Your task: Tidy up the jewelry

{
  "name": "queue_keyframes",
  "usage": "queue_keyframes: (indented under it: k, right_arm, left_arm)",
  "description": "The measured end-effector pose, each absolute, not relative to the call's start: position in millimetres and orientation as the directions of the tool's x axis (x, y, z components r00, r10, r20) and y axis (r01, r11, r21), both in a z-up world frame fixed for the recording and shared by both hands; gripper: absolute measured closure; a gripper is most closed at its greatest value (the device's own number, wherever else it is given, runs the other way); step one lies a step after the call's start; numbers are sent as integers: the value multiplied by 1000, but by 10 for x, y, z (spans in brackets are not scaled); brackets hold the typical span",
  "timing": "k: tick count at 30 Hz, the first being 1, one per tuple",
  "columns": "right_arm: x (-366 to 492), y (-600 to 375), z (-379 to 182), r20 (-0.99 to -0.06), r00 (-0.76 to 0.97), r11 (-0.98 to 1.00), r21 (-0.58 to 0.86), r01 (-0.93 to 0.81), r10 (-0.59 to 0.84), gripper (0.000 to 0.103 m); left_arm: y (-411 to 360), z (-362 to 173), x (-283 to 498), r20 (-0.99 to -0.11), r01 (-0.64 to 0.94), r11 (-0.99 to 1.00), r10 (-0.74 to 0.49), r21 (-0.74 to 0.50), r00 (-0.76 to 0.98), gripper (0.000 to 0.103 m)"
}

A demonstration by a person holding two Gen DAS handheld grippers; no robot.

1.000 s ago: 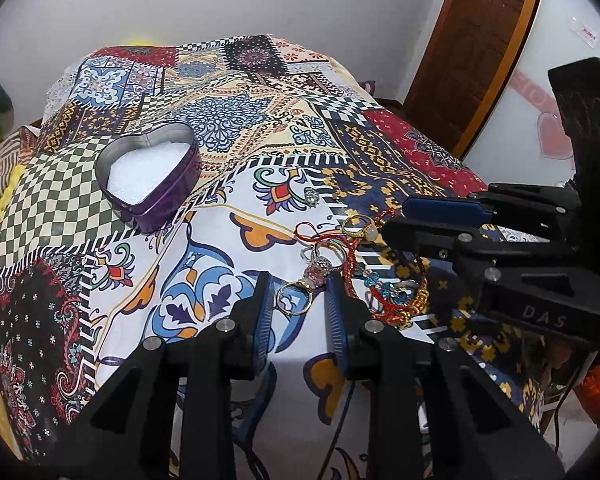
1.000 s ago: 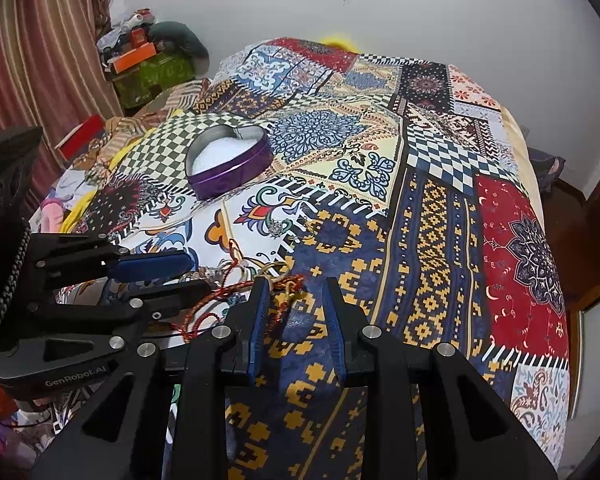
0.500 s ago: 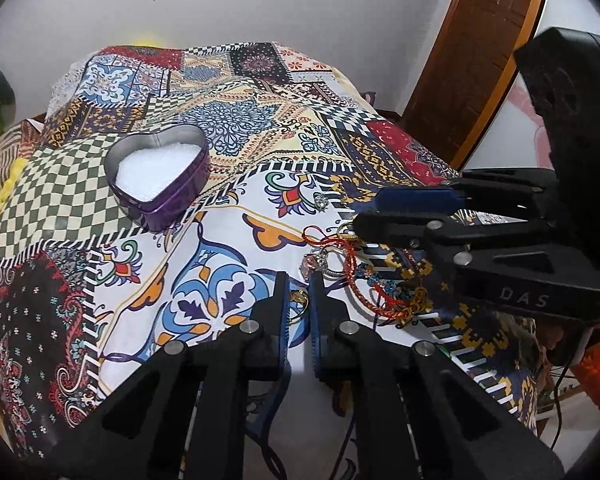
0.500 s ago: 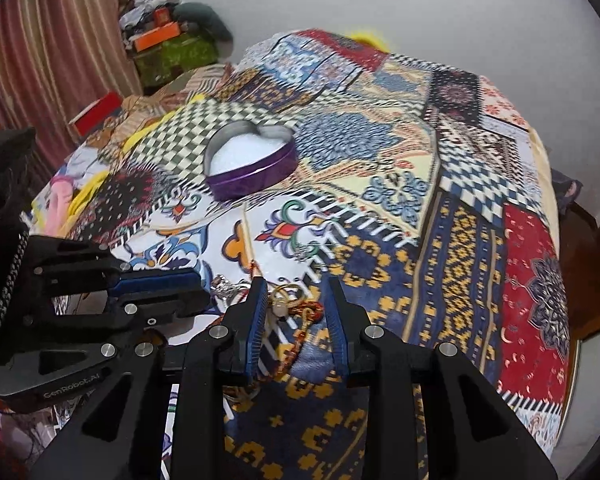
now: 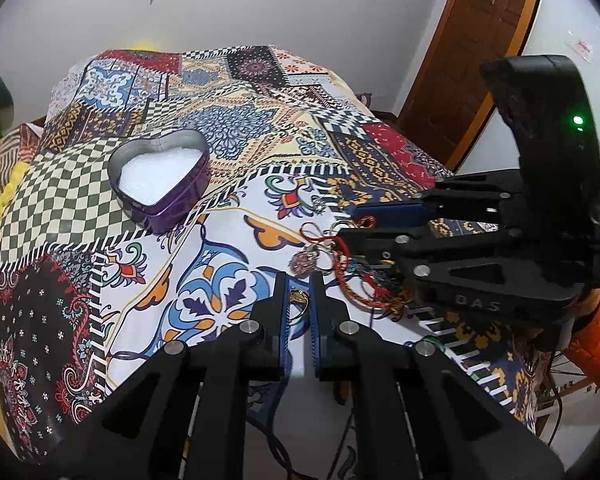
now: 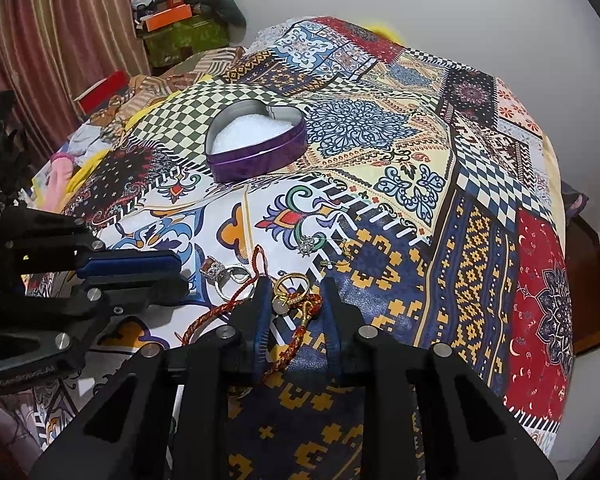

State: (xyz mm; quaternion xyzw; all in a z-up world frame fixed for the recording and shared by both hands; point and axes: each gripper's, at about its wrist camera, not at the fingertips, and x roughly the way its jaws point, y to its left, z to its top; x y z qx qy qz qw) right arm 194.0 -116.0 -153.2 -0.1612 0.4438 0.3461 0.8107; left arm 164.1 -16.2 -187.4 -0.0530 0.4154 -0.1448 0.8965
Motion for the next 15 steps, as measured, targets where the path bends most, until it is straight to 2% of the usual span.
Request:
queue_keyframes:
  k: [10, 15]
  right_arm:
    - [1904, -1311, -1420, -812, 405, 743, 51, -668, 420, 88]
    - [1951, -1432, -1451, -831, 394, 775, 67, -629, 392, 86]
  left_arm:
    - [-205, -1688, 1579, -703, 228, 954, -298, -194, 646, 95]
    - [-209, -1611, 1563, -693, 227, 955, -295, -191, 657, 95]
